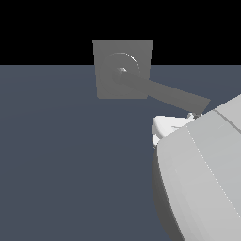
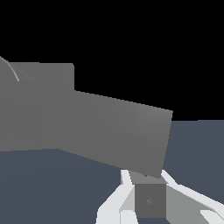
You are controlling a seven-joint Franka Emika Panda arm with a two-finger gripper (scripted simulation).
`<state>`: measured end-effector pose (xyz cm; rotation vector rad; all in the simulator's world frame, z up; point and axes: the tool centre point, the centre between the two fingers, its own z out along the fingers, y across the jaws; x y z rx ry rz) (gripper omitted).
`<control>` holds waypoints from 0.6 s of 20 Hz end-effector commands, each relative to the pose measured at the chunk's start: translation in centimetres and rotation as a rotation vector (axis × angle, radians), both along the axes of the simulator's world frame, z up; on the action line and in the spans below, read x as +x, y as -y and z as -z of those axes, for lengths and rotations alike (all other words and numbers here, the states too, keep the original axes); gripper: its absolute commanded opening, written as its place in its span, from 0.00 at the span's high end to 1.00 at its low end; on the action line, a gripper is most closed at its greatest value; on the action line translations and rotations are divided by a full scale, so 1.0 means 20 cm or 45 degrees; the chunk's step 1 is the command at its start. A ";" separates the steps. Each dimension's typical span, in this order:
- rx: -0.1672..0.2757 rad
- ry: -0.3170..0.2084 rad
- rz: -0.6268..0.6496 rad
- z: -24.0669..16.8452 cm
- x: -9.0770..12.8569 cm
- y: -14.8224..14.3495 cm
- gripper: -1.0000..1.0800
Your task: Turn on the faucet by rotating a designated handle.
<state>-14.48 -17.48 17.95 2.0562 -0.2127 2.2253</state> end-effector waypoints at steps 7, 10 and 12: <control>0.217 -0.123 -0.153 0.17 0.03 -0.22 1.00; 0.201 -0.121 -0.152 0.11 0.03 -0.20 1.00; 0.191 -0.120 -0.151 0.07 0.03 -0.18 1.00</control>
